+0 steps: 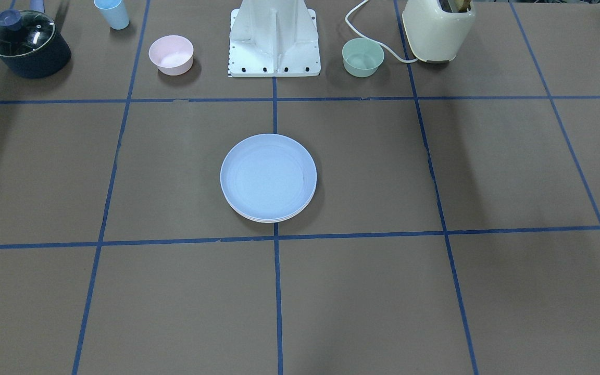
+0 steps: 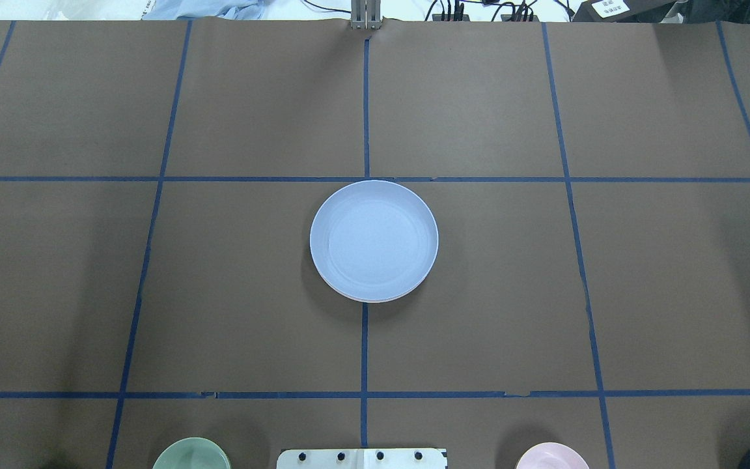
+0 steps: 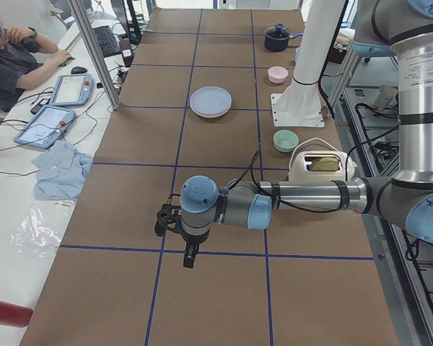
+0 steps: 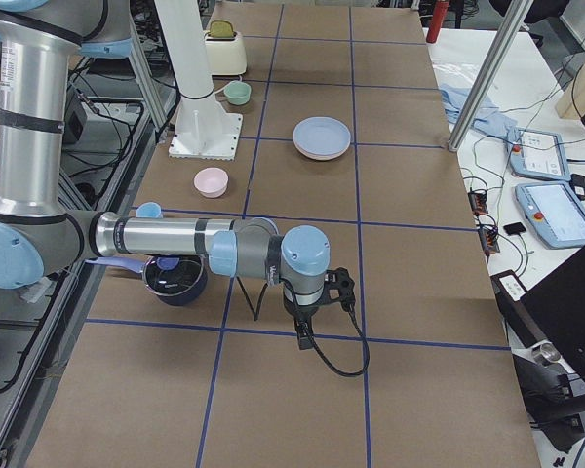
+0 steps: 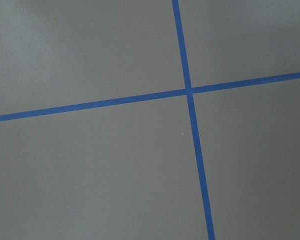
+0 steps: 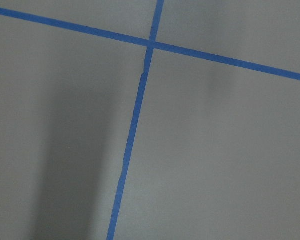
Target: Stack three plates with pink and blue
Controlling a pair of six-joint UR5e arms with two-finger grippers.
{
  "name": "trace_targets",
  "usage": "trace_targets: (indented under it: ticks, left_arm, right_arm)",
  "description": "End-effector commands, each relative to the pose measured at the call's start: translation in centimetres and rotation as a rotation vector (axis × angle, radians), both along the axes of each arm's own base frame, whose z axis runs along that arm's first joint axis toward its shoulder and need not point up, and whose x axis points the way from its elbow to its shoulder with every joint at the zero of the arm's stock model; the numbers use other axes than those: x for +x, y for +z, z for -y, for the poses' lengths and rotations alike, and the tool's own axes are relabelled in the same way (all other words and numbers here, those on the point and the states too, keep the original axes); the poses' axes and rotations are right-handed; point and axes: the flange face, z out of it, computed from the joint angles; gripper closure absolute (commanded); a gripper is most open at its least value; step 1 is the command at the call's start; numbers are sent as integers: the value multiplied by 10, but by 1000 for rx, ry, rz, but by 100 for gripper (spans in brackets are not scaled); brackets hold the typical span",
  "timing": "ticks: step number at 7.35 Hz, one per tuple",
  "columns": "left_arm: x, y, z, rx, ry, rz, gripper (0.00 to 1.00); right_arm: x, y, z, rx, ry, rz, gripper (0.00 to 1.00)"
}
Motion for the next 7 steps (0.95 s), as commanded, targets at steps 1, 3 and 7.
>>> trace_targets:
  ticks: [1,3,7]
  left_arm:
    - [0,0,0,-1,0,-1,0]
    - [0,-1,0,1,0,-1,0]
    - [0,-1,0,2,1,-1,0]
  right_arm:
    - [-1,-1,0,3,0,9,0]
    - [-1,-2,1,4,-1,18,0]
    - [-1,-2,1,4,-1,18,0]
